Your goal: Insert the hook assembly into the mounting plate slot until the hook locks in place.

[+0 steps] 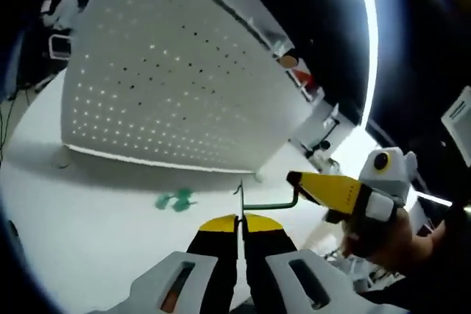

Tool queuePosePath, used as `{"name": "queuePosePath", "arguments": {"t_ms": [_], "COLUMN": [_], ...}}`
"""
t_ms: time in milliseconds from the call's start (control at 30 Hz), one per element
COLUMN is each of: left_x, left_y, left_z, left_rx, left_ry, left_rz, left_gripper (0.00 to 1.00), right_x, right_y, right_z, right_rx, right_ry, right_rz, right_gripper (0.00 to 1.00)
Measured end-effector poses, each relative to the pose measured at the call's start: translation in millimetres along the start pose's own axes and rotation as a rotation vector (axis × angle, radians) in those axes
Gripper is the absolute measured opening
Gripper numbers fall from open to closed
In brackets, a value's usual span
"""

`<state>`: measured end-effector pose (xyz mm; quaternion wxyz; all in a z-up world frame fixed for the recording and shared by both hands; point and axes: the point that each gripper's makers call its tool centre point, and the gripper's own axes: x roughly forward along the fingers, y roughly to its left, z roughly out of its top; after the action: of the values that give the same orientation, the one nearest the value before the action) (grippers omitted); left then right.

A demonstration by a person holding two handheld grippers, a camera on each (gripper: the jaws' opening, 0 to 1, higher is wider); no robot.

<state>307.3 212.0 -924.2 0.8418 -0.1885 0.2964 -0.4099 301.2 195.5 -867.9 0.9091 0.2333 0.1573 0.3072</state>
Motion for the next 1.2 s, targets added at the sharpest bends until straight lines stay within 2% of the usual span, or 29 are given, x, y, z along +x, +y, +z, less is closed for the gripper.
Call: {"name": "queuePosePath", "arguments": {"t_ms": [100,333,600,833,900,1200], "left_x": [-1,-1,1,0,0,0], "left_y": [0.8,-0.3,-7.1,-8.6,-12.0,-17.5], "left_z": [6.4,11.7,10.7,12.8,13.4,19.9], "left_rx": [0.033,0.140,0.219,0.239,0.274,0.347], "left_ry": [-0.021,-0.024,-0.031,-0.050,-0.060,-0.083], "left_rz": [0.017,0.046,0.044,0.037,0.019,0.021], "left_gripper": [0.01,0.01,0.01,0.01,0.01,0.01], "right_x": [0,2,8,9,10,11], "right_y": [-5,5,7,4,4,7], "right_z": [-3.6,-7.7,-10.9,-13.5,-14.0,-14.6], "right_rx": [0.013,0.040,0.049,0.052,0.059,0.082], "right_ry": [0.011,0.025,0.023,0.024,0.023,0.023], "right_rz": [-0.005,0.018,0.016,0.001,0.000,0.005], "right_gripper": [0.08,0.08,0.08,0.08,0.08,0.06]}}
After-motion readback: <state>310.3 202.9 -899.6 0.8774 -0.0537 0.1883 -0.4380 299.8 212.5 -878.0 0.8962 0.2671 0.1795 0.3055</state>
